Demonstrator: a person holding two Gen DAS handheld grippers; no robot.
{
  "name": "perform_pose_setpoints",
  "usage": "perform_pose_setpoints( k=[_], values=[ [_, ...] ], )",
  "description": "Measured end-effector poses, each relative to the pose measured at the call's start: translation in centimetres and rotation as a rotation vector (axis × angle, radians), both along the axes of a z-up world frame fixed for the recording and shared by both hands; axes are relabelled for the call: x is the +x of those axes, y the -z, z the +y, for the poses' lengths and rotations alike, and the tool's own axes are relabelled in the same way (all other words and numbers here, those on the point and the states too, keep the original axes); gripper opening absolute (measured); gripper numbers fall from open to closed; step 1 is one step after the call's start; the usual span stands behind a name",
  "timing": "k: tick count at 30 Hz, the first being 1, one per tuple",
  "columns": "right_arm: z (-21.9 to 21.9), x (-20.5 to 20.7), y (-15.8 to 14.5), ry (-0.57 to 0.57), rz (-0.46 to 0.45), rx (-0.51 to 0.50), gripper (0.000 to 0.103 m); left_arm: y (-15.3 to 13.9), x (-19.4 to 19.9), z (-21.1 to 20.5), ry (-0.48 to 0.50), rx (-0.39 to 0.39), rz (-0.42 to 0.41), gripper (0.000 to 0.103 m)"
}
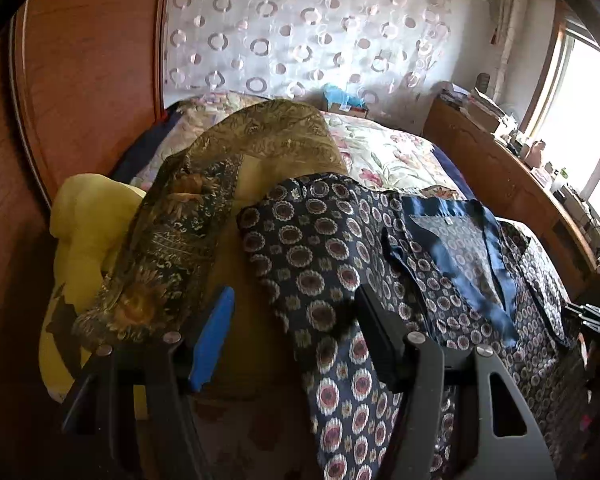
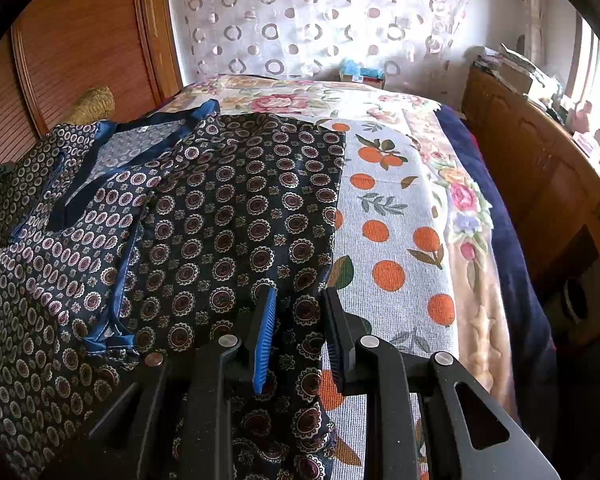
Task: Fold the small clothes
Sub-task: 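Grasp the shirt hem with the left gripper and lift it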
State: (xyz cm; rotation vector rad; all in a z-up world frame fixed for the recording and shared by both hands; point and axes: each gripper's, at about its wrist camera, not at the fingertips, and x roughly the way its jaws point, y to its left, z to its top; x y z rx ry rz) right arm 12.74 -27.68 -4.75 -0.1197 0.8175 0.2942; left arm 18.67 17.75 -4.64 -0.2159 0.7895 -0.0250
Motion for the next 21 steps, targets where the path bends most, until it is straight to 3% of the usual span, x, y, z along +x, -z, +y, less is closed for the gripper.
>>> perform_pose_setpoints(
  k=[3, 6, 11, 17, 21],
  values=[
    [0.0, 0.2, -0.1, -0.001, 0.006, 0.008, 0.026, -0.1, 0.5, -0.1, 0.009, -0.022, 0.007, 0.063],
    [-0.2, 1.0, -0.1, -0.008, 0.027, 0.055, 0.033, -0.3, 0.9, -0.4, 0.017, -0.016, 0.014, 0.063],
    [0.0, 3.1, -0.2, 0.009, 0.049, 0.056, 0.033, 0.0, 1.5, -0.3, 0.017, -0.020, 0.031, 0.063],
    [0.2, 6.3, -0.3, 0.055, 0.069, 0.110, 0.033, 0.2, 2.0, 0.8, -0.016, -0.087, 0.058, 0.063],
    [1.1, 8.4, -0.3, 0.078, 0.088, 0.126, 0.033, -0.3, 2.2, 0.9, -0.017, -0.074, 0.048, 0.063]
  ],
)
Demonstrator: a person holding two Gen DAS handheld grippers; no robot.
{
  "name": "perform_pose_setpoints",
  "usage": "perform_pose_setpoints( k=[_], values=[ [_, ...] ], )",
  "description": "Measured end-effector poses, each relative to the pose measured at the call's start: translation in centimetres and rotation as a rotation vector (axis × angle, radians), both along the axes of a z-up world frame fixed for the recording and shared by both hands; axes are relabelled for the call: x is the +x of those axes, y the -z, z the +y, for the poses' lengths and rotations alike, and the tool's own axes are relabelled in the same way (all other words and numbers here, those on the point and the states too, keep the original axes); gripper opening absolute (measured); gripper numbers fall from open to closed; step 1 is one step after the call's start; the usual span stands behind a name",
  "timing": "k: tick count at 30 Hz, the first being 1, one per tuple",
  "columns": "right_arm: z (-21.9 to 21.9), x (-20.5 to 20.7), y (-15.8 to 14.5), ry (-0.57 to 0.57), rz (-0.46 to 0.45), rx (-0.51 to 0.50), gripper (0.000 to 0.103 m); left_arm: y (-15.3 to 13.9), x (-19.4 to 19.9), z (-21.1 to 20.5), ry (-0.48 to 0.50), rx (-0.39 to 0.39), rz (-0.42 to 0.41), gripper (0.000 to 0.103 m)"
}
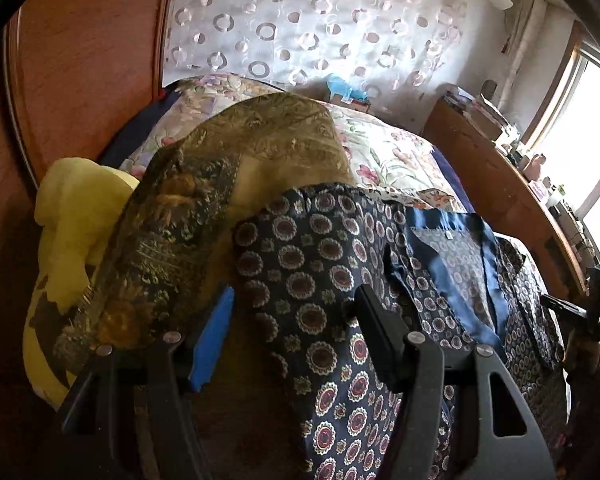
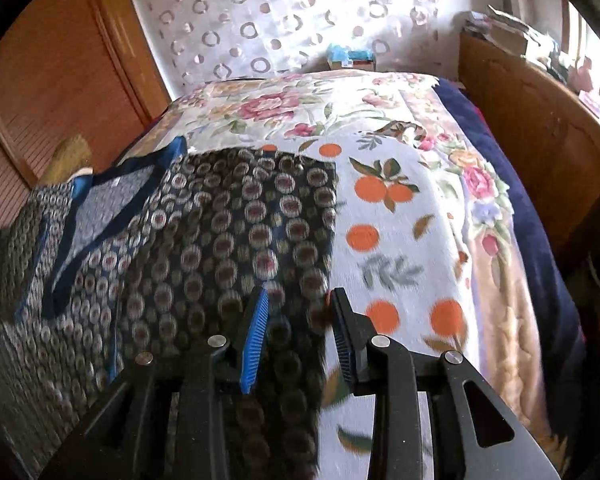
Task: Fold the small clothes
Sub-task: 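Grasp the shirt hem with the left gripper and lift it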
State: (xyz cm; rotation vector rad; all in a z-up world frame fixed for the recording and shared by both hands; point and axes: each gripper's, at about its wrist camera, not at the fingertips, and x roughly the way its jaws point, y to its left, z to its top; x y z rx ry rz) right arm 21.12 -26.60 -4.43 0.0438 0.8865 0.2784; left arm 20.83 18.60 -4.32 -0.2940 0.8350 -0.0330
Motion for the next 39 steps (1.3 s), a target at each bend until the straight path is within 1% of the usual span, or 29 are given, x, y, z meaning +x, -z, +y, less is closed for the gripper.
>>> perform_pose_setpoints(
  k=[4, 7, 8, 9, 10, 11, 13, 14, 17, 20, 23, 27, 29, 32, 36, 39],
  values=[
    [1.1, 1.5, 0.0, 0.003, 0.007, -0.027, 0.033, 0.0, 0.6, 0.1, 0.003, -0.003, 0.013, 0.057],
    [1.5, 2.4, 0.0, 0.005, 0.019, -0.039, 0.033, 0.3, 1.0, 0.2, 0.001, -0.002, 0.026, 0.048],
    [1.6, 2.8, 0.0, 0.005, 0.025, -0.045, 0.033, 0.4, 1.1, 0.2, 0.001, -0.002, 0.030, 0.042],
    [1.8, 3.0, 0.0, 0.005, 0.028, -0.051, 0.030, 0.5, 1.1, 0.1, 0.003, 0.000, 0.033, 0.039],
    [2.0, 3.1, -0.1, 0.004, 0.024, -0.059, 0.014, 0.4, 1.1, 0.0, 0.002, 0.004, 0.034, 0.030],
    [2.2, 3.1, -0.2, -0.003, 0.017, -0.068, 0.009, 0.3, 1.0, -0.1, -0.005, 0.013, 0.036, 0.017],
    [2.3, 2.8, -0.7, -0.009, -0.010, -0.060, 0.003, 0.1, 0.8, -0.3, -0.002, 0.028, 0.039, 0.011],
    [2.3, 2.4, -1.1, -0.009, -0.033, -0.043, 0.003, -0.2, 0.6, -0.6, 0.009, 0.033, 0.032, 0.006],
    [2.4, 0.8, -2.7, -0.020, -0.109, -0.004, 0.002, -1.2, -0.6, -1.6, 0.041, 0.048, -0.005, 0.003],
    [3.0, -1.3, -4.4, -0.045, -0.173, -0.003, 0.001, -2.7, -2.3, -3.4, 0.082, 0.068, -0.061, 0.002],
    [3.3, -4.3, -6.2, -0.056, -0.256, -0.005, 0.001, -3.9, -4.7, -5.4, 0.129, 0.090, -0.122, 0.002],
    [2.8, -9.4, -7.8, -0.097, -0.337, 0.042, 0.001, -4.3, -8.4, -7.4, 0.171, 0.072, -0.184, 0.002],
    [2.5, -12.1, -7.5, -0.119, -0.356, 0.058, 0.001, -4.1, -10.4, -8.2, 0.184, 0.066, -0.211, 0.002],
    [1.9, -15.7, -6.4, -0.147, -0.359, 0.063, 0.001, -3.4, -13.5, -9.0, 0.197, 0.054, -0.235, 0.002],
    [0.6, -20.1, -4.3, -0.158, -0.344, 0.076, 0.001, -2.0, -16.9, -8.6, 0.191, 0.044, -0.225, 0.002],
    [-1.0, -22.7, -2.8, -0.140, -0.320, 0.083, 0.001, -1.3, -18.9, -8.2, 0.172, 0.071, -0.211, 0.002]
  ],
)
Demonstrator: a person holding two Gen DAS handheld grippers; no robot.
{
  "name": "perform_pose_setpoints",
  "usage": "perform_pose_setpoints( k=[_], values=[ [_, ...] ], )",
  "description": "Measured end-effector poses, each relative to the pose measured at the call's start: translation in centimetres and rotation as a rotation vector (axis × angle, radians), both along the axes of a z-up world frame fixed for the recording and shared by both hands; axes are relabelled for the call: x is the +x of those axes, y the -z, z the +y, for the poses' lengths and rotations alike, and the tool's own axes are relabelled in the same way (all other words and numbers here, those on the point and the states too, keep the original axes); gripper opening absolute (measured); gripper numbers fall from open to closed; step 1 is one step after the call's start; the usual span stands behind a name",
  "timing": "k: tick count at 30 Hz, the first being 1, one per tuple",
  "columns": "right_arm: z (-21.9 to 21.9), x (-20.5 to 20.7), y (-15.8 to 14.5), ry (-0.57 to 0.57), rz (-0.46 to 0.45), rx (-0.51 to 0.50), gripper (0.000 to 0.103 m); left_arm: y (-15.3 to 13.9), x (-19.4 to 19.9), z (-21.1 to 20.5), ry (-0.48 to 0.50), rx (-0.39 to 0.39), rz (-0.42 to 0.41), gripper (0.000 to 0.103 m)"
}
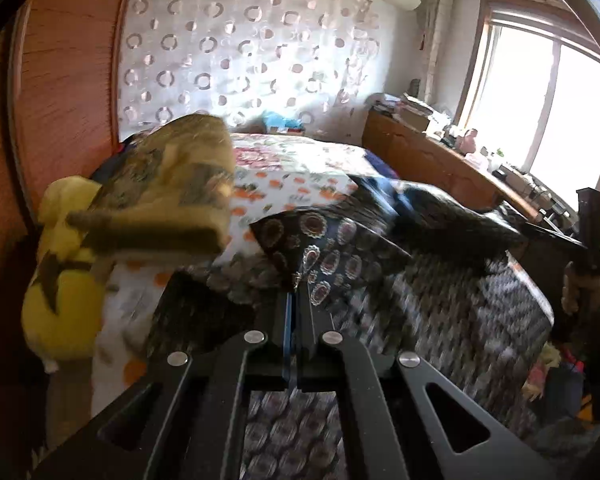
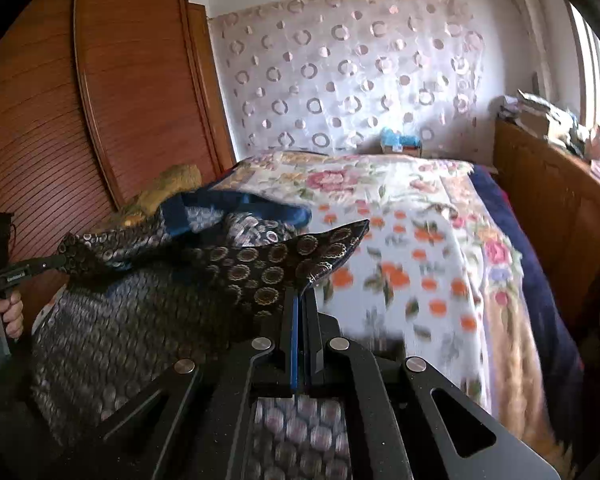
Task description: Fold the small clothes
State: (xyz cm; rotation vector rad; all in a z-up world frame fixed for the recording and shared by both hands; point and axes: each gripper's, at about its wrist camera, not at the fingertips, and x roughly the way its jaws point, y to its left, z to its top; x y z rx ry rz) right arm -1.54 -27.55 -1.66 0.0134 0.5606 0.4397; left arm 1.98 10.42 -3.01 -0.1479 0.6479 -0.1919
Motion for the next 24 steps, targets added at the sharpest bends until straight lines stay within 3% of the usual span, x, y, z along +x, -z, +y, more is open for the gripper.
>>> perform_pose_setpoints(
  k=[4, 10, 15, 18, 20, 23, 24],
  values=[
    [-2.0, -2.9, 1.5, 0.034, 0.035, 0.004, 0.001, 0.8, -1.8, 1.0, -0.035, 0.043, 0.020, 0.002],
    [-4.3, -7.6, 2.0, 0.070, 0.065, -0.012, 0.001, 1.2, -3.8, 2.8, -0.082, 0.022, 0.041, 0.002],
    [-4.7, -8.8, 2.1, 0.081, 0.112, -0.045, 0.001, 0.6, -4.7, 3.0, -0.090, 0.056, 0.035, 0.002],
    [-4.2, -8.6, 1.3, 0.087, 0.108, -0.053, 0.002, -0.3, -4.7, 2.9, -0.091, 0.072, 0.010, 0.018],
    [-3.8, -8.3, 0.4, 0.091, 0.087, -0.059, 0.004, -0.9, -4.4, 3.0, -0.089, 0.082, -0.012, 0.042],
    [-3.7, -7.8, -0.6, 0.120, 0.053, -0.085, 0.018, -1.6, -3.9, 3.1, -0.092, 0.102, -0.031, 0.043],
    [-3.8, -7.7, -1.0, 0.126, 0.040, -0.088, 0.030, -1.8, -3.6, 3.2, -0.094, 0.112, -0.035, 0.043]
  ],
)
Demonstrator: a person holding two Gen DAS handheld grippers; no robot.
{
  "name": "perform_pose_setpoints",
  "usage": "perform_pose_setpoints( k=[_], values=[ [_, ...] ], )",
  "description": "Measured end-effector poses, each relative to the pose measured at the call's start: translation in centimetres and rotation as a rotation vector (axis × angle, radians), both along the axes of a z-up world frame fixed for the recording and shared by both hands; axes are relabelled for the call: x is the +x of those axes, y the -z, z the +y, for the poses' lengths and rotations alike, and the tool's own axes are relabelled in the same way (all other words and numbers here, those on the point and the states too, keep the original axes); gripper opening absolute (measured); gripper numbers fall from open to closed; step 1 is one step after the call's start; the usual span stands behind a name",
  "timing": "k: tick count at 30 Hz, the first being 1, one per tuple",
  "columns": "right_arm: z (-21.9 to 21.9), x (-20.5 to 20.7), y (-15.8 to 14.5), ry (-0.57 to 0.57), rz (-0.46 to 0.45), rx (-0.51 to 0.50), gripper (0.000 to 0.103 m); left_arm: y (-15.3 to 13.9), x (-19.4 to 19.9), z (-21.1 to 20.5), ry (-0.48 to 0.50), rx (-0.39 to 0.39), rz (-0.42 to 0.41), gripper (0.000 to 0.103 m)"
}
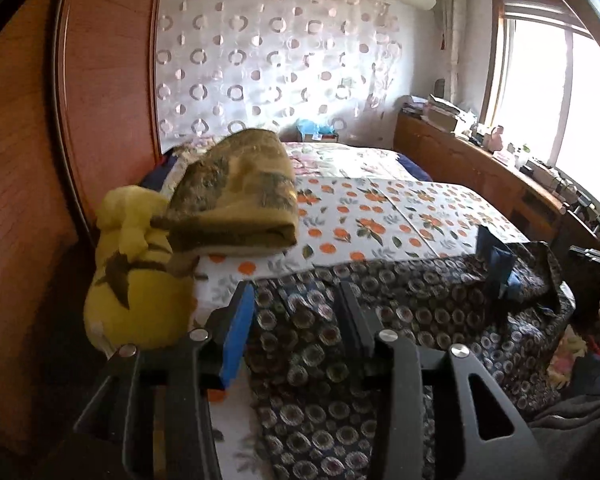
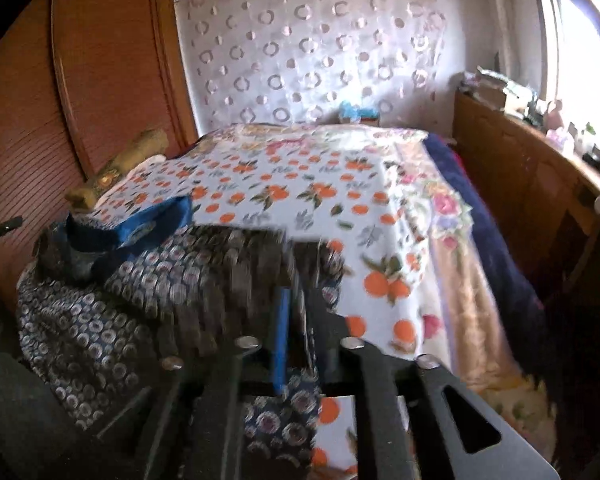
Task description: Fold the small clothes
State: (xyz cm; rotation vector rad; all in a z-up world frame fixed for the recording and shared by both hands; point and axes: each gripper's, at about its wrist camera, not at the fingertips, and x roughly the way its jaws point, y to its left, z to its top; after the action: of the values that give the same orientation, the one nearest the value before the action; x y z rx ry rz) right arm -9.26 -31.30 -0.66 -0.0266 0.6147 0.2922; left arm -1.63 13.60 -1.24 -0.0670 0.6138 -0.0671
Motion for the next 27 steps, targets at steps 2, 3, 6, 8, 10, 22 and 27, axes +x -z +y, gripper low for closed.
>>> perform_pose_setpoints(
  k=[2, 3, 6, 8, 10, 22, 27],
  values=[
    [0.0, 0.5, -0.3, 0.008, -0.021, -0.001, 0.044, 0.0, 1.0, 0.3, -0.010, 0.021, 0.004, 0.043],
    [0.0, 0.8, -0.5, 0.011, -0.030, 0.002, 0.046, 0.1, 1.6, 0.4, -0.014, 0.030, 0.010, 0.043],
    [0.3, 2.5, -0.4, 0.019, -0.027, -0.007, 0.048, 0.9, 3.3, 0.7, -0.010, 0.040, 0.032, 0.060],
    [0.6, 3.8, 0.1, 0.022, -0.011, -0.013, 0.048, 1.4, 4.6, 0.9, -0.007, 0.035, 0.052, 0.067],
    [1.1, 5.3, 0.6, 0.008, 0.013, -0.013, 0.049, 2.2, 5.8, 1.3, -0.014, 0.030, 0.080, 0.067],
    [3.0, 10.0, 1.8, -0.026, 0.148, -0.069, 0.052, 6.2, 9.2, 2.9, -0.049, 0.000, 0.217, 0.067],
    [3.1, 11.3, 2.9, -0.025, 0.217, -0.108, 0.053, 7.3, 9.4, 2.5, -0.034, 0.027, 0.270, 0.067]
  ],
)
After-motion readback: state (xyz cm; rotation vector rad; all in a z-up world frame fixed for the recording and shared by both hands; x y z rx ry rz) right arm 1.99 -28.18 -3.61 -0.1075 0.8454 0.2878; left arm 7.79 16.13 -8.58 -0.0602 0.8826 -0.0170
